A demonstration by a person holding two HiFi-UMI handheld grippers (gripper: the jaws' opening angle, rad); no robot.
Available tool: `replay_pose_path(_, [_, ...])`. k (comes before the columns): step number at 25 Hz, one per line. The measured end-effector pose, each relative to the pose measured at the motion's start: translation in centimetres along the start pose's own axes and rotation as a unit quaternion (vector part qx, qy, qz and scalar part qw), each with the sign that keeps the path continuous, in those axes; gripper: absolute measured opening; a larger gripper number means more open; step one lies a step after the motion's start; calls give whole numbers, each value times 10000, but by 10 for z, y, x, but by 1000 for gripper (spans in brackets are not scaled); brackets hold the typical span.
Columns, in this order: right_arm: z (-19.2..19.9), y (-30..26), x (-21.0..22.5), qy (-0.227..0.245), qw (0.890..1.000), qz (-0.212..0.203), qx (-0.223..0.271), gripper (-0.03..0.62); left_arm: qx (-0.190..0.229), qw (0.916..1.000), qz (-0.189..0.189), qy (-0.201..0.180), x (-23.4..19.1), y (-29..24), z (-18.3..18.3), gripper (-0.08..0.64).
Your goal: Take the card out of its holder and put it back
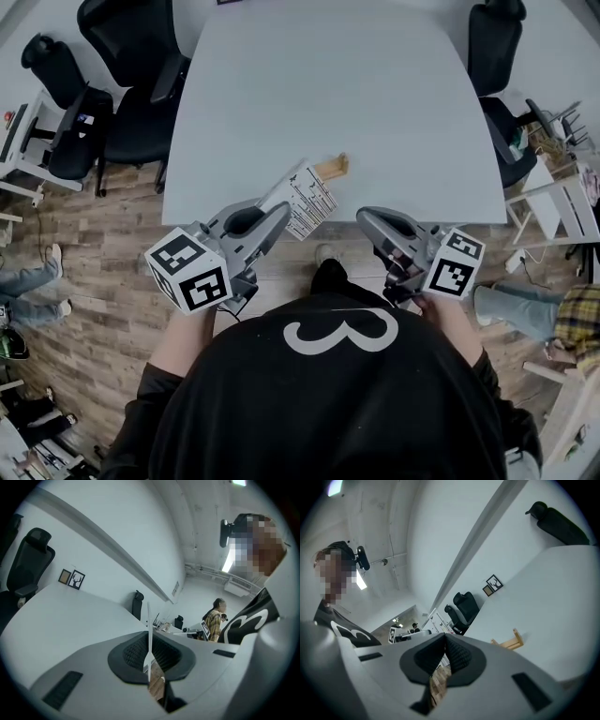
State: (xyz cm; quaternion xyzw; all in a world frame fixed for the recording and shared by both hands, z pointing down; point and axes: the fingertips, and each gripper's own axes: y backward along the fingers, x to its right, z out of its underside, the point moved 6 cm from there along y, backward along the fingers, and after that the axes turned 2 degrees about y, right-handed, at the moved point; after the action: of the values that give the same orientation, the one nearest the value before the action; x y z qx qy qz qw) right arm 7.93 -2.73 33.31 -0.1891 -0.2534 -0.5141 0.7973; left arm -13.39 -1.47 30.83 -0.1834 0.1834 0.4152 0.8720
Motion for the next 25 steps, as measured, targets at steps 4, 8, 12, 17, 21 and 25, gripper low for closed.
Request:
replay_pose_path(4, [0, -1, -4, -46, 10000, 6, -33, 9, -41, 9997, -36, 246, 3, 0, 8, 25])
replay_pose_path(8, [-1, -2, -6, -99, 9999, 1, -58, 9, -11, 9995, -18, 315, 4, 1, 7, 26])
replay_pose_path(12, [0, -1, -6, -137, 9999, -4, -56, 9, 6, 9992, -26, 401, 5, 1, 6, 26])
replay_pose_path(17, [-2, -2, -6, -171, 9998, -25, -26, 9, -39, 9994, 13, 336, 8, 2, 5, 25])
replay_pose_path(21, [-1, -3, -6, -178, 9998, -40, -16, 9, -44, 9997, 26, 230, 8, 3, 5, 25])
replay_pose_path(25, [-1, -3, -6, -198, 9998, -28, -27, 9, -59, 9997, 61, 219, 8, 2, 5, 25])
